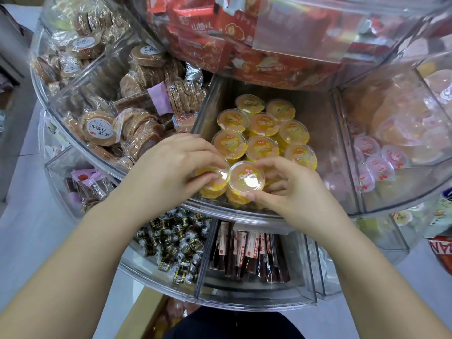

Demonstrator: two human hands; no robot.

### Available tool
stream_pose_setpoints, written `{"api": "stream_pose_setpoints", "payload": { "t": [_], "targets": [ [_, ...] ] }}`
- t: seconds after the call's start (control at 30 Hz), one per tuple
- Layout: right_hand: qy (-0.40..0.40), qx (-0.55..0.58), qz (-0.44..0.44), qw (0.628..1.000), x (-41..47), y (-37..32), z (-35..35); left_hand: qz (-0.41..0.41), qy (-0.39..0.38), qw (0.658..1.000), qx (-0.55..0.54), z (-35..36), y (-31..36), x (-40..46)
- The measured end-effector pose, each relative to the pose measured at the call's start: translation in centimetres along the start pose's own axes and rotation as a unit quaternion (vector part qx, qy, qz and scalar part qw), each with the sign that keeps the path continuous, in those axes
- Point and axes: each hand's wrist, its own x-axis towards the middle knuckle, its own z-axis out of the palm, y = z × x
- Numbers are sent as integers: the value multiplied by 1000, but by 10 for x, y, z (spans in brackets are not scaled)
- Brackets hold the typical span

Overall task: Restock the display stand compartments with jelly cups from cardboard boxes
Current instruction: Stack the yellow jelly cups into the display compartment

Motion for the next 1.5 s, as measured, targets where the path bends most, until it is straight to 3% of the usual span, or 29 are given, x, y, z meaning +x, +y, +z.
{"api": "stream_pose_setpoints", "payload": {
  "t": [0.17, 0.27, 0.33, 0.43, 0.57, 0.67, 0.77, 0.87, 1.03, 1.17, 1.27, 1.4, 1.5],
  "targets": [
    [51, -29, -16, 998, -8, -3, -11, -77, 120, 987, -74, -5, 4, -11],
    [85, -40, -75, 993, -14, -17, -15, -168, 207, 955, -126, -3, 10, -28],
    [66, -7, -119, 991, -20, -33, -13, -227, 251, 926, -169, -2, 20, -45],
    [-27, 51, -168, 984, -31, -55, -1, -299, 311, 878, -206, 2, 41, -77],
    [-222, 84, -192, 952, -55, -64, 46, -431, 374, 794, -212, 24, 81, -140],
    [-385, 74, -148, 908, -79, -43, 111, -541, 409, 704, -212, 60, 117, -201],
    [-501, -5, -71, 862, -103, 10, 192, -632, 430, 604, -227, 119, 144, -266],
    [-563, -130, -23, 815, -121, 90, 275, -705, 410, 528, -237, 194, 153, -335],
    [-561, -265, 62, 782, -120, 220, 384, -781, 338, 464, -245, 325, 138, -429],
    [-507, -309, 55, 803, -98, 312, 472, -805, 253, 452, -289, 435, 99, -479],
    [-501, -360, 4, 787, -80, 363, 524, -813, 169, 480, -283, 505, 66, -505],
    [-459, -478, -184, 726, -55, 408, 583, -822, 81, 526, -203, 574, 11, -529],
    [-429, -541, -251, 679, -41, 428, 619, -832, 1, 543, -114, 609, -30, -539]
  ]
}}
